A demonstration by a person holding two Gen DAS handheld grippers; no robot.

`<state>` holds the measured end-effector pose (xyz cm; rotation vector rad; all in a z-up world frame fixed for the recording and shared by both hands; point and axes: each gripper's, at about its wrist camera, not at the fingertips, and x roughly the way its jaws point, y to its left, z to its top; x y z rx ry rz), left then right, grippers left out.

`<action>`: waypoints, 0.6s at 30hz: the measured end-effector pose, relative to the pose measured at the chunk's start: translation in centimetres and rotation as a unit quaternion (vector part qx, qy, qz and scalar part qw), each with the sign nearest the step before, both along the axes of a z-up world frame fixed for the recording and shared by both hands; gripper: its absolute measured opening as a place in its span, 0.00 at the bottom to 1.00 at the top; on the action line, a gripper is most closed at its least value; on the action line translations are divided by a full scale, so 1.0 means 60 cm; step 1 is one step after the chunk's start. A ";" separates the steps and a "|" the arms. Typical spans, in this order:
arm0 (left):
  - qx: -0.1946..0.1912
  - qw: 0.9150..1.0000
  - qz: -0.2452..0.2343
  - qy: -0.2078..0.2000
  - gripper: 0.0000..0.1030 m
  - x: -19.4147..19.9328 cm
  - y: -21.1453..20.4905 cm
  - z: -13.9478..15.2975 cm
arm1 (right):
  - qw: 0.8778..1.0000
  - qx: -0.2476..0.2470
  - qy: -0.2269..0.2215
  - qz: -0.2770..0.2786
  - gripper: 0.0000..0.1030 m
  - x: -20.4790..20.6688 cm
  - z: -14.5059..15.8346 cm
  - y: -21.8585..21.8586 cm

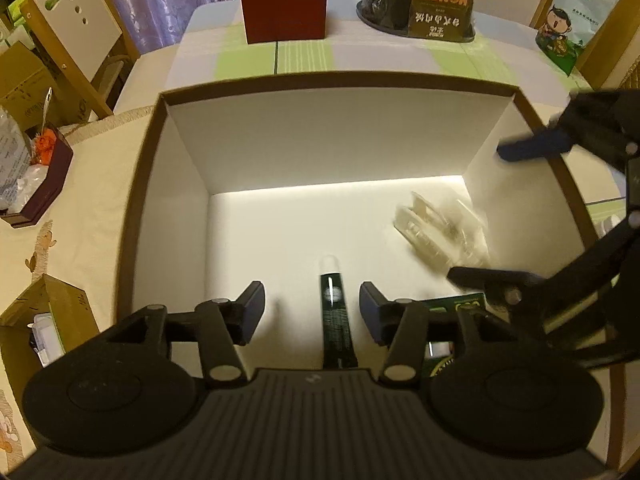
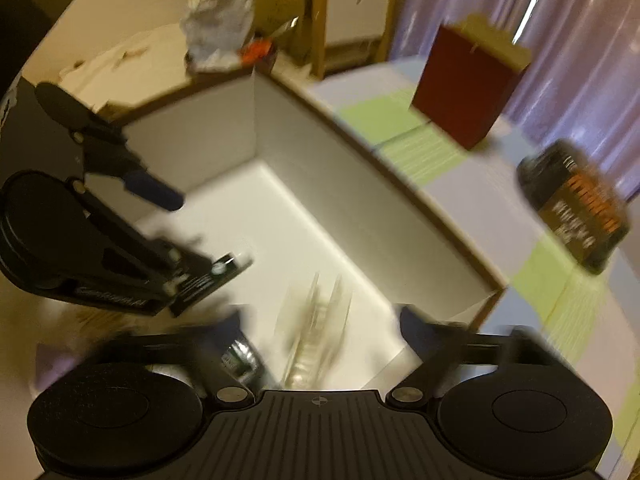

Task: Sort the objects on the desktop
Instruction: 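Open both tools to drop the green tube and hair clip into the shoebox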

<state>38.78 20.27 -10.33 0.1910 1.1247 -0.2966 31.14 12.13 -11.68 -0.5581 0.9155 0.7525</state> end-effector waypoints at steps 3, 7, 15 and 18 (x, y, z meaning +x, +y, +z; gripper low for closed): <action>-0.004 1.000 0.003 -0.005 0.50 -0.011 0.007 0.012 | 1.000 0.004 -0.005 -0.003 0.86 -0.007 0.010 -0.007; -0.004 1.000 0.002 -0.016 0.56 -0.027 0.012 0.030 | 1.000 0.009 -0.007 -0.003 0.86 -0.019 0.021 -0.017; -0.004 1.000 -0.004 -0.031 0.61 -0.064 0.015 0.055 | 1.000 0.019 -0.010 -0.008 0.86 -0.046 0.038 -0.025; -0.004 0.999 -0.002 -0.037 0.63 -0.076 0.015 0.063 | 1.000 0.025 -0.012 -0.012 0.86 -0.057 0.043 -0.029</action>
